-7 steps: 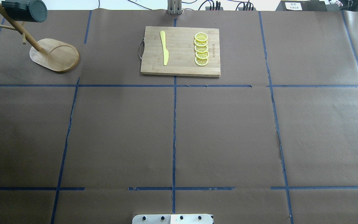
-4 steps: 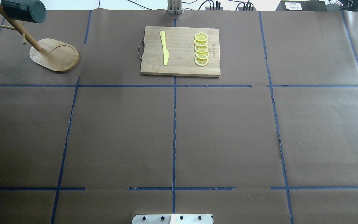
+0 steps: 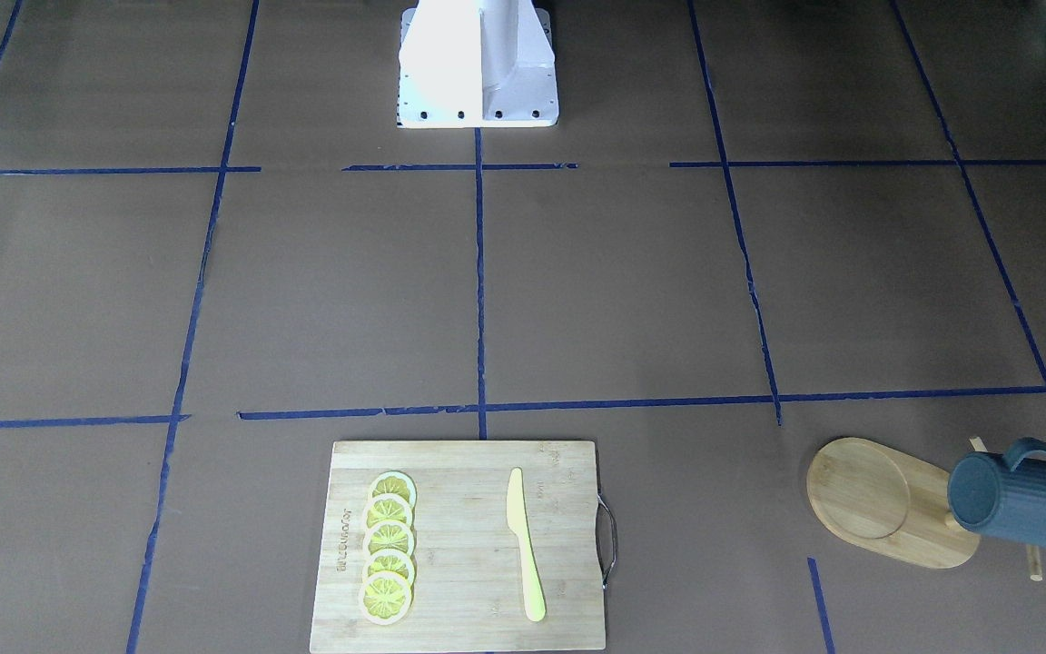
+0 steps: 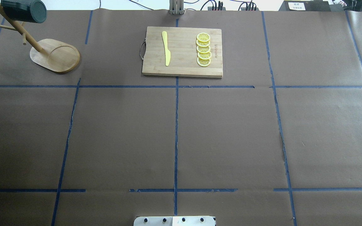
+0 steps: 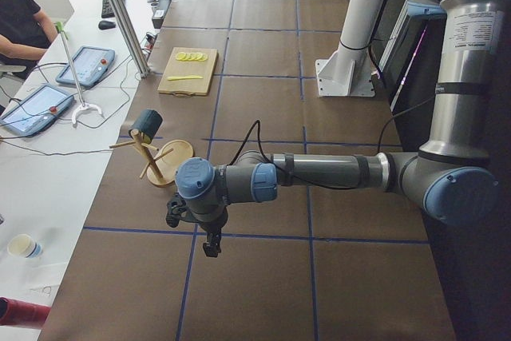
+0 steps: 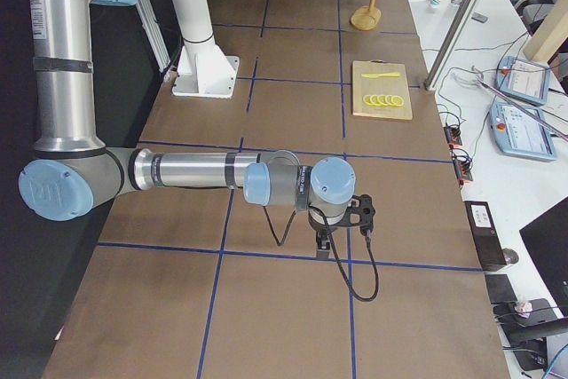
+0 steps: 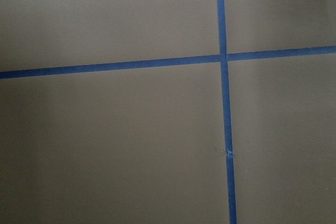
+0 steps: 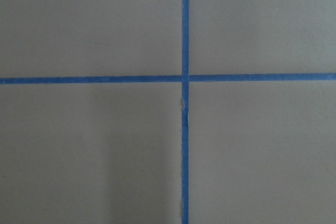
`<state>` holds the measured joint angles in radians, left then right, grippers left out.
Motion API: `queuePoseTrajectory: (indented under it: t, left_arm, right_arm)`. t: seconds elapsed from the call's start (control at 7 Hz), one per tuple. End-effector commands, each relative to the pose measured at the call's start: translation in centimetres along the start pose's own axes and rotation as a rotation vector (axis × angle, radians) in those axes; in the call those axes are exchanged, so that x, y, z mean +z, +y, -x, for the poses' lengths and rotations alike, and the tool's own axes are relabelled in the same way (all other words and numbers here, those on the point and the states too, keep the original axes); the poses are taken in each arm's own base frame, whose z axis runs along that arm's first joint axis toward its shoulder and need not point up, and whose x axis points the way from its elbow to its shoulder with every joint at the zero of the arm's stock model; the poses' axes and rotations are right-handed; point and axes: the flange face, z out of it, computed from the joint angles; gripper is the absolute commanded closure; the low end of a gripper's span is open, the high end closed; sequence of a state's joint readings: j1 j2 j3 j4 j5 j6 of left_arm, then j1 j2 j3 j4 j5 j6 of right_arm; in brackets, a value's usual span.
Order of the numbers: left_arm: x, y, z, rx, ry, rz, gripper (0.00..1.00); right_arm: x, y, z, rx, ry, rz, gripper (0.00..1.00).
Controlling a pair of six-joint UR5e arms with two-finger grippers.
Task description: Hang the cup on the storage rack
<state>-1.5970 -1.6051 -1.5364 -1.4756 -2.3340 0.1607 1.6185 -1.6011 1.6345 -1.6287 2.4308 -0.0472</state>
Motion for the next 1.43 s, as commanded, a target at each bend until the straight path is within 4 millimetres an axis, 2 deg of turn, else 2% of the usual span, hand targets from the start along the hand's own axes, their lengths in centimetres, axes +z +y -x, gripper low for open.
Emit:
queuePoseTrajectory:
  t: [0.0, 0.43, 1.29]
  left_arm:
    - [0.1, 0.0, 0.1, -0.003, 0.0, 0.002, 0.0]
    - [0.0, 0.0, 0.0, -0.002, -0.001, 0.0, 0.0]
    - [0.0, -0.1, 0.0, -0.001, -0.001, -0.001, 0.0]
  right_arm:
    - [1.1, 2.1, -1.8, -0.017, 0.002, 0.02, 0.0]
    - [0.2, 1.5, -1.2, -0.003, 0.011, 0.003, 0.0]
    - [0.0, 1.4, -0.9, -0.005, 0.018, -0.002, 0.0]
